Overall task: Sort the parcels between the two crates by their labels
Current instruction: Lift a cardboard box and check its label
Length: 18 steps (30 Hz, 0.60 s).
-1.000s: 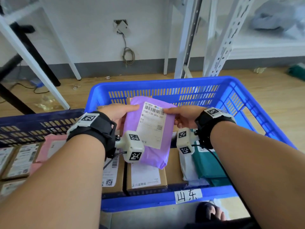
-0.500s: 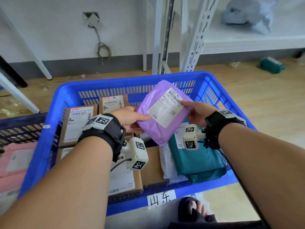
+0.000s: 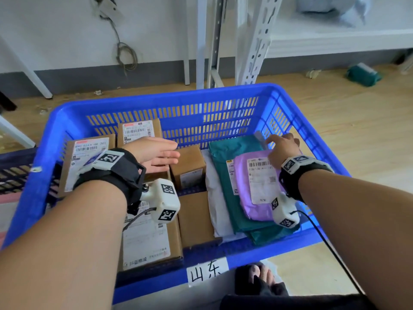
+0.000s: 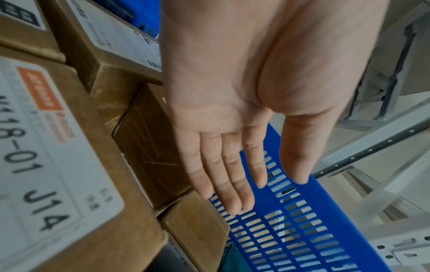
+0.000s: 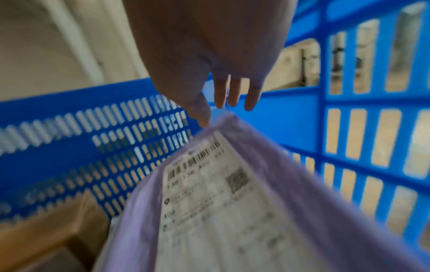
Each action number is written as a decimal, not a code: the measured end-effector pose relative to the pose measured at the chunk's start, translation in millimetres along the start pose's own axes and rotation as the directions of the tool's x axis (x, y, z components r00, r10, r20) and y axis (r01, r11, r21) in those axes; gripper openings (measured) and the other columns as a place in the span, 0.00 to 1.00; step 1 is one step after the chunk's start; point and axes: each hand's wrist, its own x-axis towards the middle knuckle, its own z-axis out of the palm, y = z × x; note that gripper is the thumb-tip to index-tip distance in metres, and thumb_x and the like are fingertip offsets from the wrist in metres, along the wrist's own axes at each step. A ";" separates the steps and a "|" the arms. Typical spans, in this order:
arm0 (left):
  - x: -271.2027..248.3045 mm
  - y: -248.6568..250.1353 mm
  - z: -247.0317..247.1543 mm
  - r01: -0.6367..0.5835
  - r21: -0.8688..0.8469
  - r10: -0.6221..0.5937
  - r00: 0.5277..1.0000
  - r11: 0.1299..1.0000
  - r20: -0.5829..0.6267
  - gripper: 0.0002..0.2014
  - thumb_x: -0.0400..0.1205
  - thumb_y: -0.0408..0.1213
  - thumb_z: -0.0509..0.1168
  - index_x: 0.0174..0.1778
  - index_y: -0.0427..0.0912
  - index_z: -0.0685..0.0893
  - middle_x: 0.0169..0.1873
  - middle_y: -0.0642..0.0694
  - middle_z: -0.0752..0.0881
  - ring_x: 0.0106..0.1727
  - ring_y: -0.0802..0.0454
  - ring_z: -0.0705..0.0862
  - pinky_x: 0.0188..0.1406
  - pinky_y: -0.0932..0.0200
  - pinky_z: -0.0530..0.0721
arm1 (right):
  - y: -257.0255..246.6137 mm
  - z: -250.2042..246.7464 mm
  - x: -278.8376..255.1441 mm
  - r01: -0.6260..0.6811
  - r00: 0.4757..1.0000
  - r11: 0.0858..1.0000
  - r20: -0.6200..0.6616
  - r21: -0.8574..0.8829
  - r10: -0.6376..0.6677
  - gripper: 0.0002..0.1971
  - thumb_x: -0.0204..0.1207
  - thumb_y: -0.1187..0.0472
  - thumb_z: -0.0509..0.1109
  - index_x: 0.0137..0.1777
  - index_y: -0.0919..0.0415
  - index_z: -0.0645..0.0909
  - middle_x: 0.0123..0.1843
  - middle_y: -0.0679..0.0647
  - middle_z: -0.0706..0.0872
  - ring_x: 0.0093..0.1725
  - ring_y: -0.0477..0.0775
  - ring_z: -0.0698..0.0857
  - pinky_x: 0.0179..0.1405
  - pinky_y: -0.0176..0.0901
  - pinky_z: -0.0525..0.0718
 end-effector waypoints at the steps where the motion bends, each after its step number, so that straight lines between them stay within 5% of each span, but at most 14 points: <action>1: 0.7 -0.1 -0.6 0.003 0.000 -0.003 1.000 1.000 -0.002 0.17 0.82 0.37 0.68 0.67 0.40 0.80 0.55 0.39 0.88 0.52 0.45 0.88 0.52 0.53 0.85 | -3.3 1.3 -1.0 0.057 0.998 0.995 0.004 -0.078 -0.056 0.24 0.74 0.71 0.62 0.67 0.49 0.79 0.68 0.60 0.72 0.70 0.65 0.69 0.64 0.54 0.77; 5: 2.5 0.4 -5.1 0.014 -0.003 -0.014 1.000 1.000 -0.011 0.18 0.81 0.38 0.69 0.67 0.41 0.80 0.54 0.40 0.89 0.52 0.46 0.89 0.48 0.54 0.85 | -16.3 21.5 -10.0 0.220 0.954 0.959 0.244 -0.176 -0.174 0.20 0.73 0.64 0.72 0.65 0.50 0.82 0.67 0.57 0.78 0.66 0.59 0.79 0.62 0.45 0.78; 8: 2.6 -0.1 -8.9 0.021 -0.007 -0.022 1.000 1.000 -0.013 0.19 0.81 0.39 0.69 0.68 0.42 0.79 0.55 0.41 0.89 0.56 0.46 0.88 0.52 0.53 0.85 | -20.7 39.1 -21.0 0.244 0.897 0.919 0.432 -0.310 -0.092 0.15 0.62 0.54 0.79 0.48 0.50 0.80 0.53 0.52 0.85 0.51 0.56 0.84 0.57 0.47 0.83; 10: 2.1 -0.7 -11.7 0.023 -0.015 -0.023 1.000 1.000 -0.013 0.19 0.81 0.39 0.69 0.68 0.42 0.79 0.56 0.40 0.89 0.57 0.46 0.88 0.51 0.53 0.85 | -17.4 49.1 -18.4 0.254 0.854 0.890 0.520 -0.379 -0.022 0.21 0.53 0.49 0.83 0.40 0.50 0.74 0.46 0.50 0.83 0.47 0.54 0.83 0.58 0.52 0.84; 12: 1.5 -1.5 -15.6 0.024 -0.023 -0.025 1.000 0.999 -0.016 0.19 0.81 0.39 0.69 0.68 0.42 0.79 0.56 0.40 0.89 0.56 0.46 0.88 0.50 0.54 0.85 | -15.4 52.3 -15.6 0.267 0.801 0.855 0.596 -0.445 0.060 0.27 0.48 0.44 0.84 0.47 0.51 0.81 0.50 0.49 0.87 0.48 0.55 0.86 0.58 0.54 0.85; 15: 0.8 -2.6 -21.6 0.028 -0.037 -0.029 0.999 0.999 -0.028 0.19 0.81 0.39 0.69 0.68 0.43 0.79 0.54 0.41 0.90 0.53 0.48 0.88 0.50 0.54 0.84 | -18.7 49.3 -21.1 0.327 0.709 0.829 0.697 -0.454 0.103 0.29 0.63 0.51 0.81 0.65 0.59 0.82 0.60 0.54 0.87 0.54 0.57 0.86 0.62 0.50 0.83; 18: -0.9 -3.3 -26.3 0.032 -0.048 -0.034 0.999 0.998 -0.038 0.18 0.82 0.40 0.68 0.68 0.43 0.78 0.53 0.42 0.89 0.52 0.49 0.88 0.51 0.54 0.84 | -24.2 48.1 -19.8 0.305 0.669 0.850 0.732 -0.430 0.130 0.26 0.57 0.55 0.80 0.57 0.62 0.88 0.54 0.58 0.91 0.49 0.59 0.89 0.60 0.56 0.85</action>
